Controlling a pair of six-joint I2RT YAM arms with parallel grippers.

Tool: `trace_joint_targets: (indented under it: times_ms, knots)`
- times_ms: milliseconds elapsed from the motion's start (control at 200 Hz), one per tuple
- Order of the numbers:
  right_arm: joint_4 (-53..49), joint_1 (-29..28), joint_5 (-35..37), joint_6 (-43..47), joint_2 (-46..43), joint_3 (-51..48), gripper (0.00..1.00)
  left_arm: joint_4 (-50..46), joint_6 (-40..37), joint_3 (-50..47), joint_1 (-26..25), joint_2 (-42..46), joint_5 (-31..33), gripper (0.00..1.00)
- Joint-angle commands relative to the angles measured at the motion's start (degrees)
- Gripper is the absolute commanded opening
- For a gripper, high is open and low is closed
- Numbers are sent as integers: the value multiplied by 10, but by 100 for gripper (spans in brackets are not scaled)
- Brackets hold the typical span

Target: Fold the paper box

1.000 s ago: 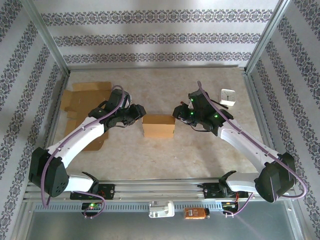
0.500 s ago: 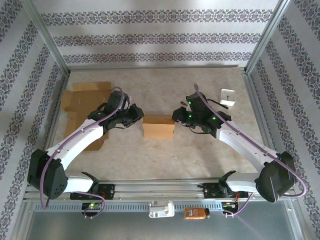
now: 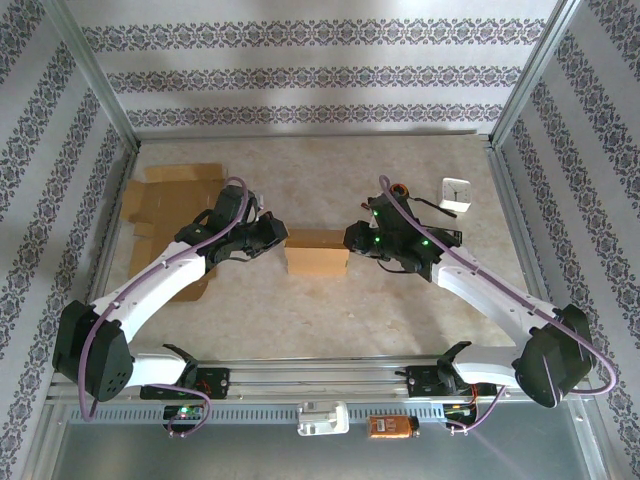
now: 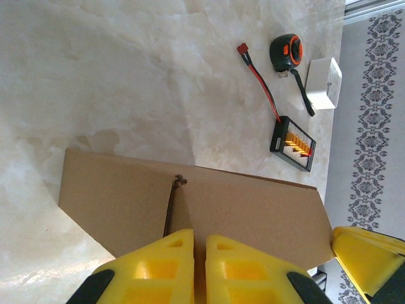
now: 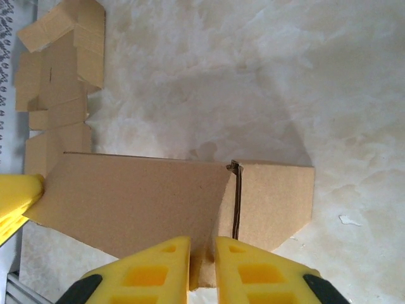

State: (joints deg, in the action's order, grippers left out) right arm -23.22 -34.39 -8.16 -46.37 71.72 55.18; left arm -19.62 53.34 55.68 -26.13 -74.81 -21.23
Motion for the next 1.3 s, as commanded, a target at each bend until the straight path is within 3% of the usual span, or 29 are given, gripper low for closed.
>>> trace_joint_targets:
  times_ms: [0,200,335,400,495,575,874,1029,1294]
  knots:
    - [-70,0,39,20,-6,27,21,-100,-29,-3,4,-4,17,12]
    - [-71,0,50,21,-29,70,34,-80,-32,20,4,22,30,33]
    - [-69,5,50,24,-17,70,54,-67,-34,25,3,19,34,52]
    - [-65,6,44,20,-8,65,57,-59,-33,25,4,13,34,62]
    - [-44,7,36,16,5,52,56,-44,-30,19,4,2,25,66]
    - [-38,8,33,18,21,51,52,-42,-27,16,3,-8,16,64]
    - [-32,6,42,34,45,23,26,-58,-24,-23,4,-11,3,31]
    - [-32,-5,53,38,49,-29,22,-46,-19,-71,3,-12,-2,17]
    - [-57,-10,64,49,36,-11,22,-67,-49,-85,2,-4,24,15]
